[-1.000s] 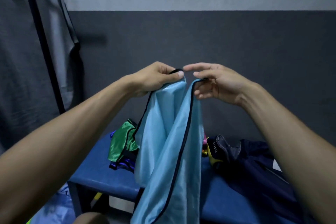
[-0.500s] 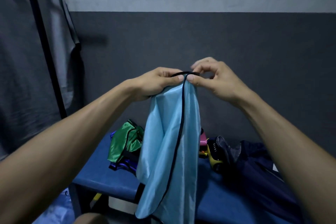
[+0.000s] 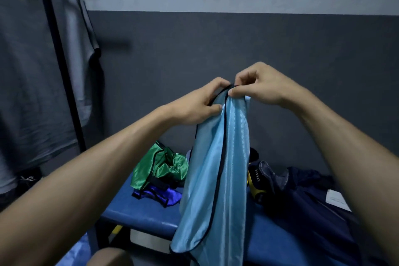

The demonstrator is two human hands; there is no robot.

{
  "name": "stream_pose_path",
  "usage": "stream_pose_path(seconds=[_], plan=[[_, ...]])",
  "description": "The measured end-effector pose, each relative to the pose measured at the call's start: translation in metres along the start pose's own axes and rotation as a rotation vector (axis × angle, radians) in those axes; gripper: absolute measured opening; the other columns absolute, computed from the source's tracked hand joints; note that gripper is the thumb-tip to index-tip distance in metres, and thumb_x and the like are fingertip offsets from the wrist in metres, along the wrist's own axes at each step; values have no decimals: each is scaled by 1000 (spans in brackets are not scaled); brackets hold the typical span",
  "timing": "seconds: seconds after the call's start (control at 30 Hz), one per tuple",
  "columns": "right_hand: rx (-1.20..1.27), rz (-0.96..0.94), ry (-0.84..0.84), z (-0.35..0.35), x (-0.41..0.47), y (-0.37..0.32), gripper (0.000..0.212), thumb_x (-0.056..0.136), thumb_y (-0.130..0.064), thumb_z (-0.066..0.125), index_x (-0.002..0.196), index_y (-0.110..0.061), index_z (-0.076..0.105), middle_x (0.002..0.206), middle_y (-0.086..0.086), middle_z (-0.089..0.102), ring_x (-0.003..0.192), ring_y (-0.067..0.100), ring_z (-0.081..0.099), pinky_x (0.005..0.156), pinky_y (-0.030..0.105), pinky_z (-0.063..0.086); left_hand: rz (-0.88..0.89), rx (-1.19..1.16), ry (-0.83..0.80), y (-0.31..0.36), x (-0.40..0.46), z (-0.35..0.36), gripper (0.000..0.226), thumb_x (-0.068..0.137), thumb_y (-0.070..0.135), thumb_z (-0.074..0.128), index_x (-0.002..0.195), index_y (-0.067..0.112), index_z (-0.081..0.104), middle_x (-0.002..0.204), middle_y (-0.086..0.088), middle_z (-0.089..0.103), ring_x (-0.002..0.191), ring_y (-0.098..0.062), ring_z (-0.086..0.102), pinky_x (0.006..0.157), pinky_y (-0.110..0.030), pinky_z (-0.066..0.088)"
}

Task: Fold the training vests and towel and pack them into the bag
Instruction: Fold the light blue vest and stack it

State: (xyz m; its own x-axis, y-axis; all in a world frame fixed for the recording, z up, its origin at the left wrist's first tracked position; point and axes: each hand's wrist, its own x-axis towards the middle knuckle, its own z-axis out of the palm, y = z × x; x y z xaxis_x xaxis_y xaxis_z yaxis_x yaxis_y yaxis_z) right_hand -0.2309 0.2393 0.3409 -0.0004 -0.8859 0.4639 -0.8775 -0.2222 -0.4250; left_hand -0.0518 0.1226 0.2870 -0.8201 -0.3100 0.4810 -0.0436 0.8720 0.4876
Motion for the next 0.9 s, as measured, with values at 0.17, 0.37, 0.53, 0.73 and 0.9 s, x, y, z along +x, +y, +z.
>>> stream_pose_path(seconds=[0.17, 0.37, 0.53, 0.73, 0.9], plan=[[20, 56, 225, -16, 8, 11, 26, 81, -24, 75, 67, -6, 62, 59, 0, 53, 59, 9, 45, 60, 29, 34, -179, 87, 22, -29, -17, 10, 23, 88, 16, 55, 108, 26, 52, 107, 6, 71, 98, -18, 68, 86, -42, 56], [286, 241, 596, -31, 10, 25, 30, 79, -21, 74, 56, -18, 56, 61, -2, 54, 53, 6, 45, 56, 24, 37, -338, 219, 170, -74, -46, 11, 22, 89, 3, 54, 104, 20, 57, 99, 6, 66, 87, -16, 63, 71, -31, 45], [349, 347, 636, -37, 9, 21, 19, 74, -27, 74, 60, -19, 64, 69, 6, 57, 66, 18, 50, 59, 32, 38, -222, 98, 236, -84, -64, 8, 44, 84, -7, 51, 106, 31, 46, 91, -1, 69, 78, -31, 59, 71, -34, 47], [374, 302, 599, -17, 23, 8, 31, 75, -21, 76, 48, -20, 61, 65, 6, 53, 61, 17, 48, 61, 31, 38, -38, 202, 4, -51, -52, 26, 40, 90, -3, 52, 87, 28, 77, 89, 8, 60, 80, -5, 57, 74, -20, 40], [488, 259, 515, -5, 29, -1, 26, 77, -21, 80, 54, -20, 67, 68, 6, 56, 66, 19, 50, 64, 32, 39, -198, 242, -74, -27, -34, 59, 43, 92, 58, 54, 87, 17, 68, 91, 5, 48, 79, -15, 52, 74, -35, 43]])
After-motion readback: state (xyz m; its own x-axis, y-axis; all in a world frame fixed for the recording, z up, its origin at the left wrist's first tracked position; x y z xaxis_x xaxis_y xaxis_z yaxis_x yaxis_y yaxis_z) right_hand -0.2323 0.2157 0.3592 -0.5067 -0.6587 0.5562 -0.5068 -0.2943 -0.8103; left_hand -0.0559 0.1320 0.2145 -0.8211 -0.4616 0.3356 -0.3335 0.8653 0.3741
